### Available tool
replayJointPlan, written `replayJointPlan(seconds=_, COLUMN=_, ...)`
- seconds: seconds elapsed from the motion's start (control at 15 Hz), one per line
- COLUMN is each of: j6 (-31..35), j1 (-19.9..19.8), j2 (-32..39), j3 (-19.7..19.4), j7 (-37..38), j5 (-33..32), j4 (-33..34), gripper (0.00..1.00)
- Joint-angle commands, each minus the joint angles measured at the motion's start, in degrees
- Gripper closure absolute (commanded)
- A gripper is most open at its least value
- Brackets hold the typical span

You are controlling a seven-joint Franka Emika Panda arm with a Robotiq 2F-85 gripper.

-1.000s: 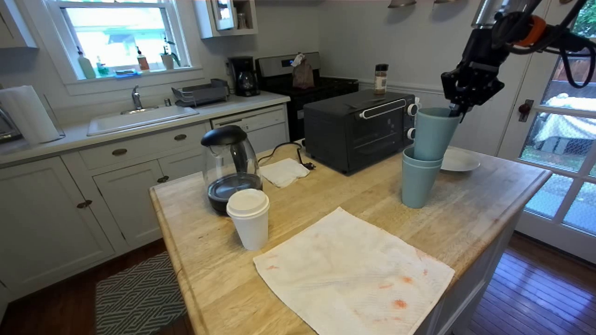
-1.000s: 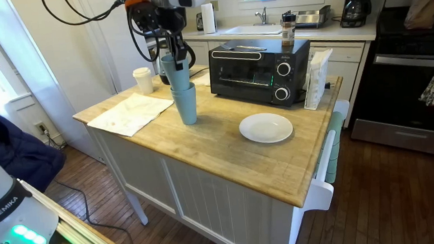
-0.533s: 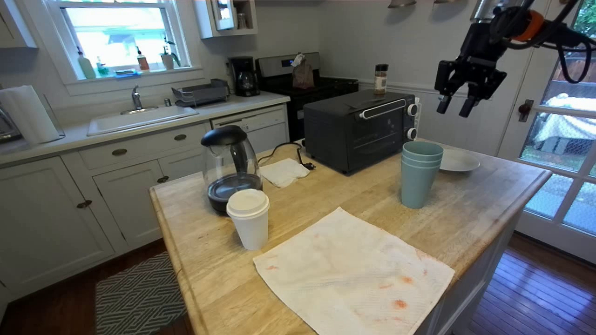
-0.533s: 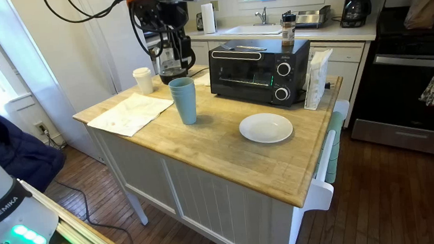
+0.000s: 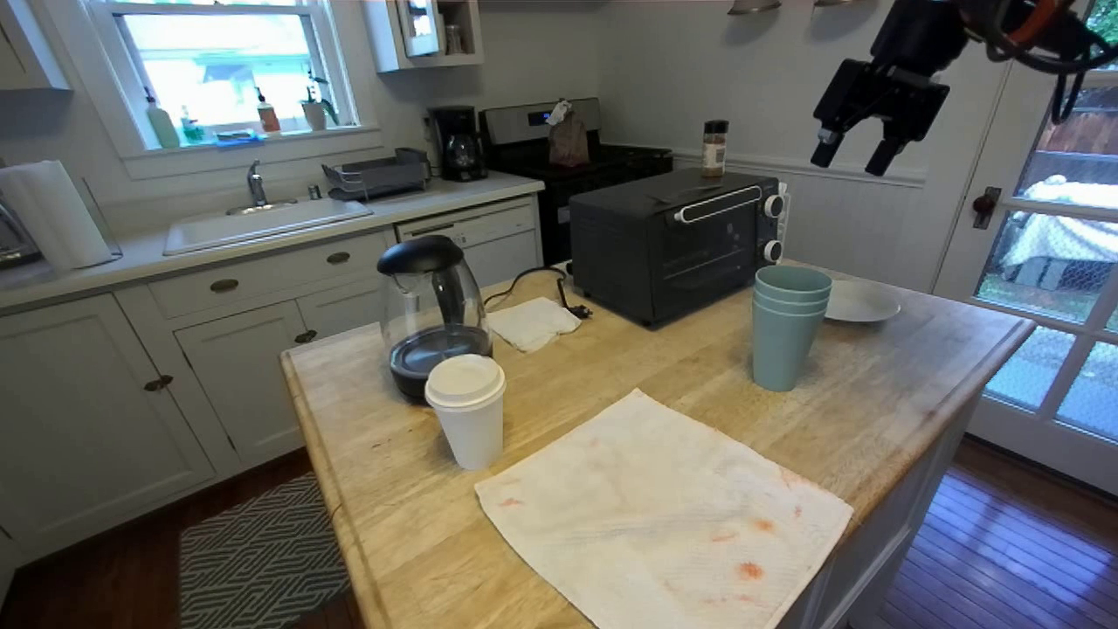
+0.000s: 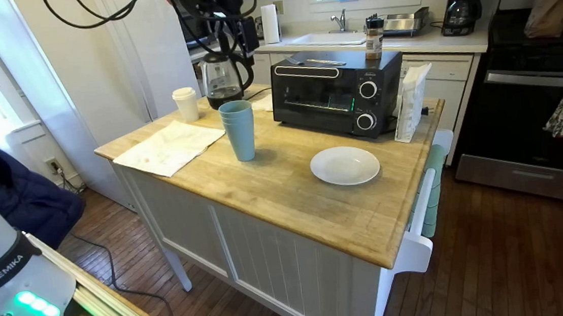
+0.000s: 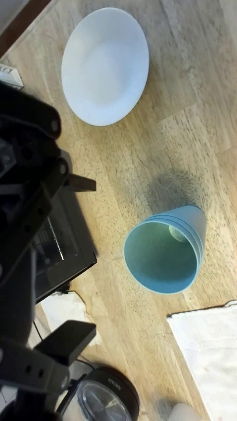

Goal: Stack the three green cups together

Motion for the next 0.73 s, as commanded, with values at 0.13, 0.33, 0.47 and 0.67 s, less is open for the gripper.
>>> replayJointPlan(seconds=0.13, j6=-0.3, j1=0.5, j2=-4.8, j3=-0.4, j7=-6.2, j5=-0.5, j4=-1.0, gripper=0.00)
replayJointPlan(seconds=0.33, j6=-0.1, j1=0.5, j2=-3.8, j3=-0.4, j7=-6.1, j5=-0.2, j4=0.0, gripper=0.00)
replayJointPlan(seconds=0.47, j6=-0.1, j1=0.6, j2=-4.5, j3=-0.5, j7=-7.1, j5=-0.2, j4=0.0, gripper=0.00)
replayJointPlan(seconds=0.67, j6=-0.1, j1=0.7, j2=-4.7, j3=-0.5, j7=-7.3, j5=-0.2, j4=-0.2, gripper=0.00)
